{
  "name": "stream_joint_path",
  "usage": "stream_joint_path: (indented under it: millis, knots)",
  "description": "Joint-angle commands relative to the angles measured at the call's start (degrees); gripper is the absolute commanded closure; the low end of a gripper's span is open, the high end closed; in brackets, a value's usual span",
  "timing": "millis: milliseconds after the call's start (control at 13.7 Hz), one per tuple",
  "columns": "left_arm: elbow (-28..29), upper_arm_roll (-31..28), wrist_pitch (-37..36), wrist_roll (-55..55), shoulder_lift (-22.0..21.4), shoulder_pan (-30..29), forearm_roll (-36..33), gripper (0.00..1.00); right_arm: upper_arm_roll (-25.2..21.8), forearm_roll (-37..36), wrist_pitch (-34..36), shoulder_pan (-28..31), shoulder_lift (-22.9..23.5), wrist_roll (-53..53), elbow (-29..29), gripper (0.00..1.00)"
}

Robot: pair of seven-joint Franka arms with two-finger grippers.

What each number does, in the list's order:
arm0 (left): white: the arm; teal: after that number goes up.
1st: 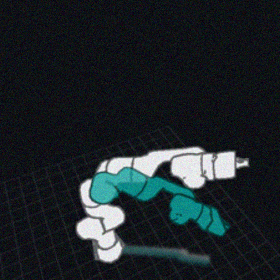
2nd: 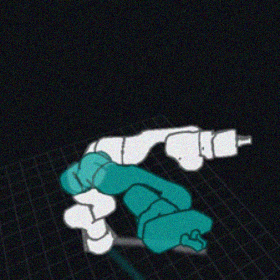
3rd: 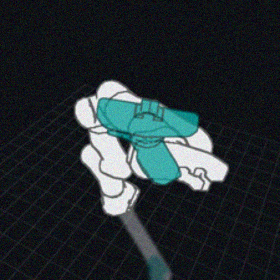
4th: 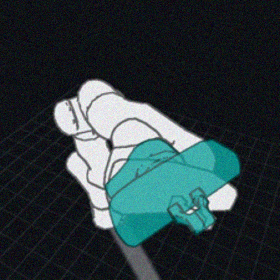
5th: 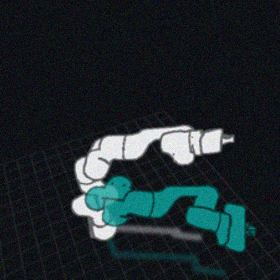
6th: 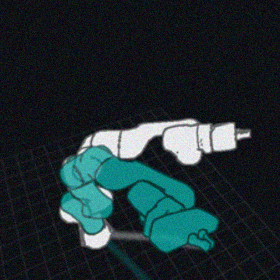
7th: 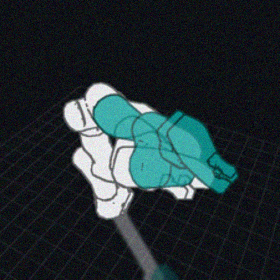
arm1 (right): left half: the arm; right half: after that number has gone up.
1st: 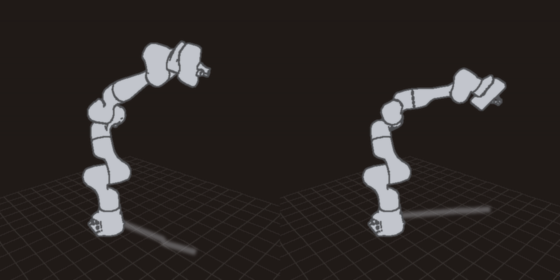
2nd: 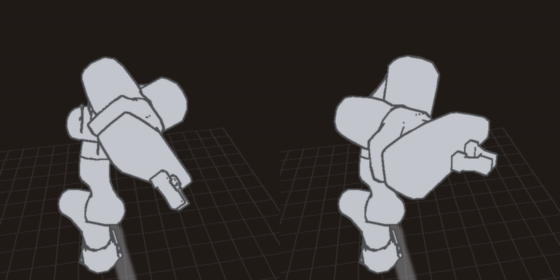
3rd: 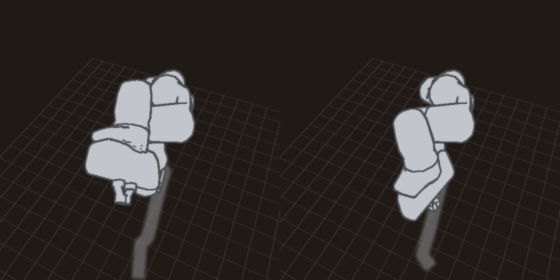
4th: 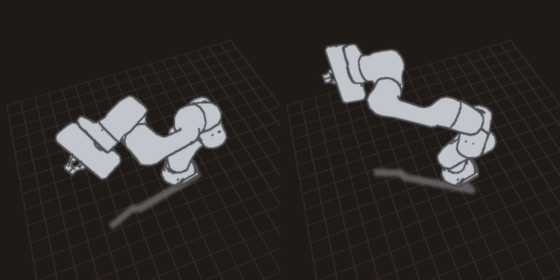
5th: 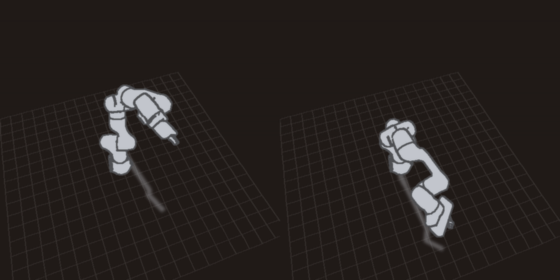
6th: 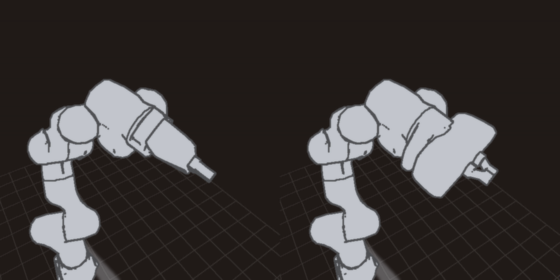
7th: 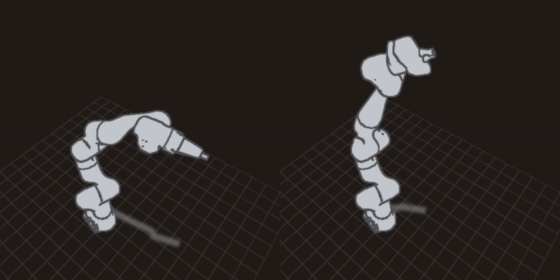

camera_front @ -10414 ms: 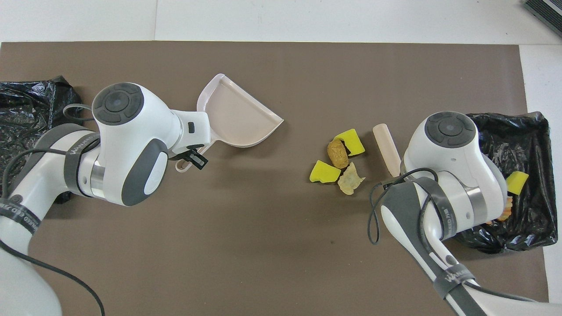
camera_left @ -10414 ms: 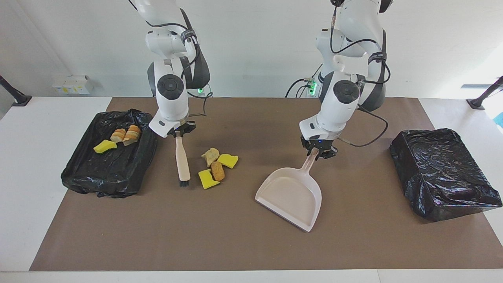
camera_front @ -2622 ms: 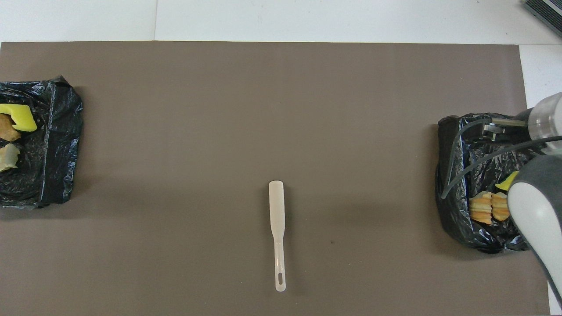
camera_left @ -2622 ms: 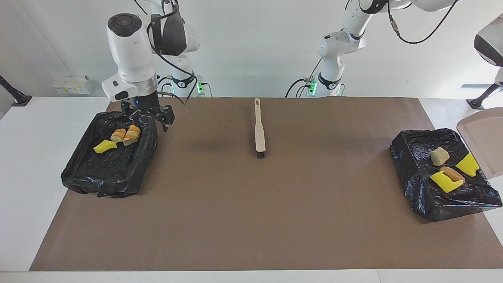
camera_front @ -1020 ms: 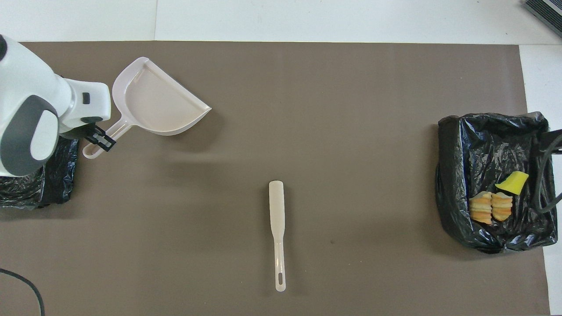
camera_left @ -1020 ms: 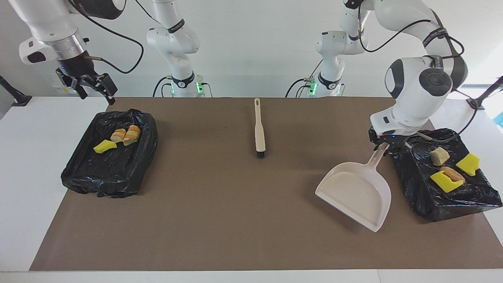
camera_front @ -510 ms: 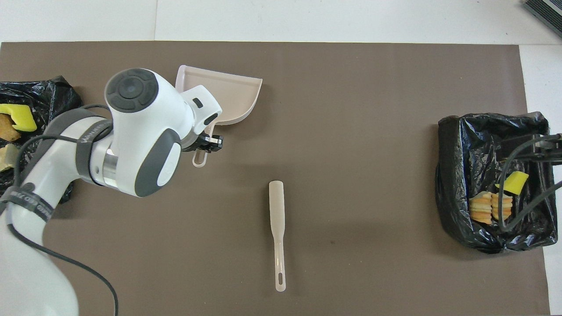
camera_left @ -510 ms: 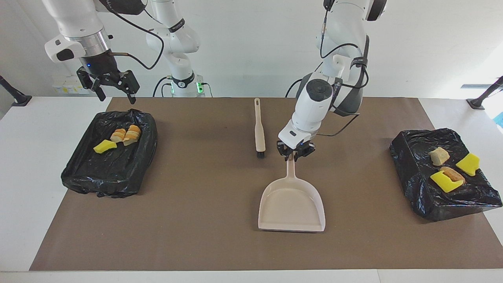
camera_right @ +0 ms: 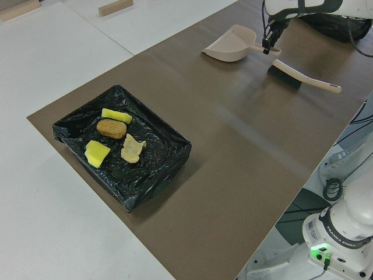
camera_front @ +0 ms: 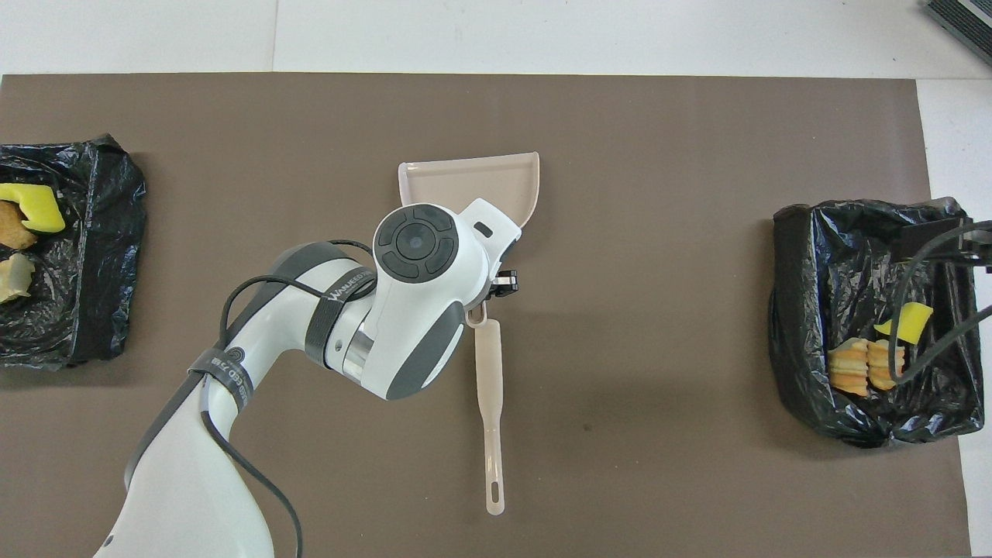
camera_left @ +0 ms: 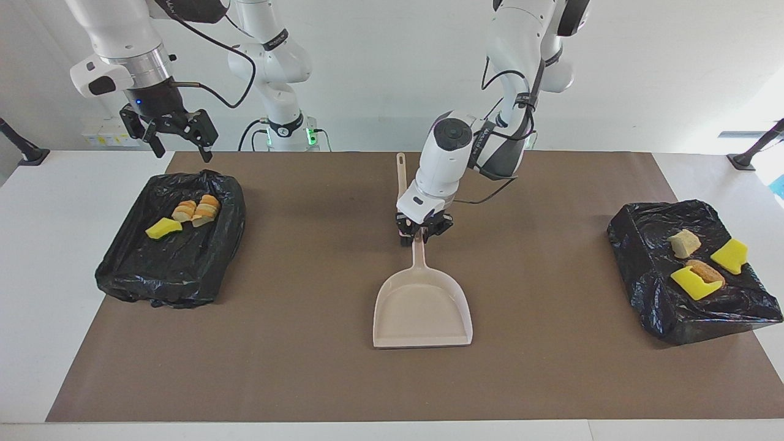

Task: Sweep and dump trash in bin
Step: 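Set the dustpan down beside the brush and release it with the left gripper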

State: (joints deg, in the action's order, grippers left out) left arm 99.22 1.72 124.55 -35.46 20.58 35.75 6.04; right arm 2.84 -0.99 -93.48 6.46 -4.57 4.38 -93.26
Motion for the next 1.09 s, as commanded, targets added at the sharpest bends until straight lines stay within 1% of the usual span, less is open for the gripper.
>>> stream_joint_path:
  millis: [0, 73, 146, 218, 364, 437, 510, 655, 801, 1020]
  knots:
    - [0.5, -1.1, 1.7, -0.6, -0.1, 0.7, 0.9, 0.72, -0.2, 0.3, -0.9, 0.1, -0.4, -0.7, -1.1, 0.00]
    - [0.5, -1.1, 1.8, -0.7, -0.1, 0.6, 0.9, 0.48, -0.5, 0.1, -0.2, 0.0, -0.4, -0.7, -1.1, 0.00]
    - [0.5, -1.1, 1.7, -1.0, -0.1, 0.5, 0.9, 0.19, -0.8, 0.1, 0.1, -0.7, -0.4, -0.7, -1.1, 0.00]
    - [0.5, -1.1, 1.6, -1.0, -0.3, 0.2, 0.9, 0.00, -2.2, 0.0, 0.1, -2.0, -0.3, -0.7, -1.1, 0.00]
    - [0.5, -1.1, 1.1, -0.8, -0.8, 0.0, 0.9, 0.00, -5.9, 0.0, 0.1, -6.1, -0.3, -0.7, -1.1, 0.00]
    - [0.4, -1.2, 0.5, -0.6, -1.2, -0.8, 0.9, 0.00, -7.1, -0.1, 0.3, -7.1, -0.4, -0.7, -1.0, 0.00]
    - [0.1, -1.2, -0.3, -0.3, -1.6, -1.8, 0.9, 0.00, -8.0, -0.1, 0.4, -7.6, -0.4, -0.7, -1.0, 0.00]
    - [-1.3, -1.2, -2.8, 0.4, -1.9, -5.2, 0.8, 0.00, -11.5, -0.1, 0.6, -11.3, -0.4, -0.7, -1.1, 0.00]
    - [-2.5, -1.3, -5.6, 3.4, -2.0, -8.4, 0.8, 0.00, -11.9, 0.1, 0.6, -11.3, -0.4, -0.8, -1.0, 0.00]
    - [-2.6, -1.5, -11.4, 16.4, -3.3, -15.2, 0.8, 0.00, -11.5, 0.9, 0.6, -11.6, -0.6, -0.9, -1.0, 0.00]
